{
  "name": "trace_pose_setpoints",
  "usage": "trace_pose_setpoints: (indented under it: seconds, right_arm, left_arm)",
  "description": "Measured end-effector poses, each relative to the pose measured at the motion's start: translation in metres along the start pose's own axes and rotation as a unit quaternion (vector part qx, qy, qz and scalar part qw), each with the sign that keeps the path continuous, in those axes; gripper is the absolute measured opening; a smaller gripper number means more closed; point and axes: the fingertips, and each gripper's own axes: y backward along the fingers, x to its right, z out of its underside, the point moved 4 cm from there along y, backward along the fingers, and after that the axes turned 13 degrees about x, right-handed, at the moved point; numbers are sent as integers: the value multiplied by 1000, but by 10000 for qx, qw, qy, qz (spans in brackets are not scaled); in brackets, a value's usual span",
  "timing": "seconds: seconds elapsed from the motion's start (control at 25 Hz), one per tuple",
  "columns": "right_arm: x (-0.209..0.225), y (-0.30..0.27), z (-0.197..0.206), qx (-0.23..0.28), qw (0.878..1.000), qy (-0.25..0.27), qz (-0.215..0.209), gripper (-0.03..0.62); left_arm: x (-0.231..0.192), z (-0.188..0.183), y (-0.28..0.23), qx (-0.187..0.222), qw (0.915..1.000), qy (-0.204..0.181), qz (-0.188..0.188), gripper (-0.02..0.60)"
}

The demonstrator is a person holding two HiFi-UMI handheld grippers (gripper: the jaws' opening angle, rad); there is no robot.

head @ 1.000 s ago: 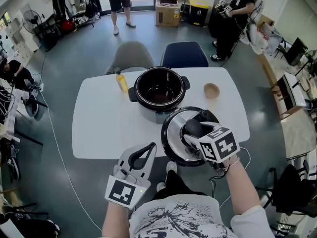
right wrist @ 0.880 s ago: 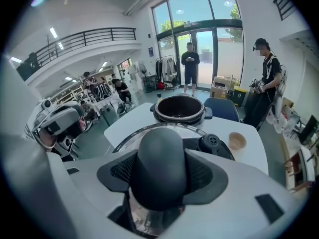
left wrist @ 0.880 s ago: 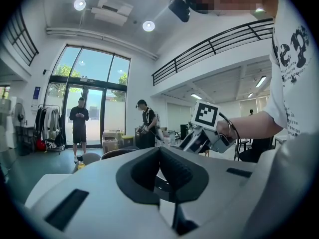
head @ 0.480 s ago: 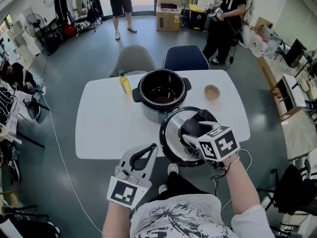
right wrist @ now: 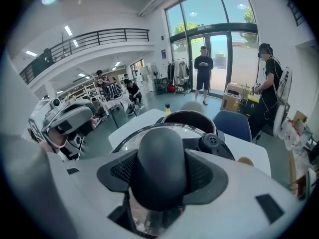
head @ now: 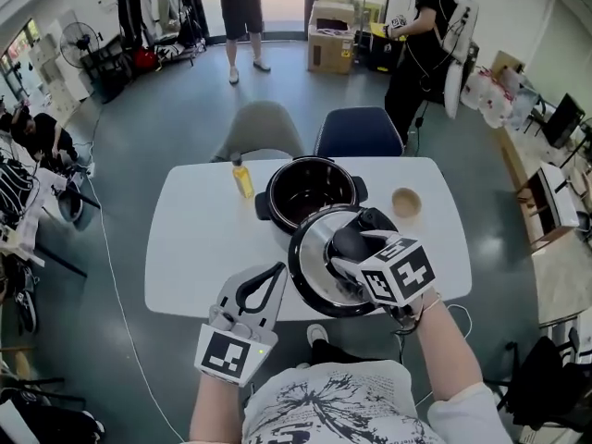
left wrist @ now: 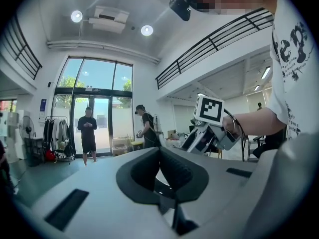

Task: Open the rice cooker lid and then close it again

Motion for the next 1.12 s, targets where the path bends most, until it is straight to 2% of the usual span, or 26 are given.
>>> trace_pose_setpoints:
  seconds: [0.2, 0.32, 0.76, 1.12]
  right_arm:
    - [26, -34, -46, 63, 9995, 259, -149, 291]
    - [41, -57, -66, 37, 9992, 336, -227, 291]
    - [81, -141, -90, -182, 9967, 552, -575, 291]
    - [104, -191, -99, -240, 9947, 707, -701, 291]
  left_arm:
    - [-33, -5, -33, 69, 9997, -220, -72, 14]
    - [-56, 0, -46, 22, 9995, -200, -243, 14]
    - [-108, 40, -76, -116, 9971, -227, -717, 14]
    - [-139, 68, -101, -293, 9951, -160, -934, 14]
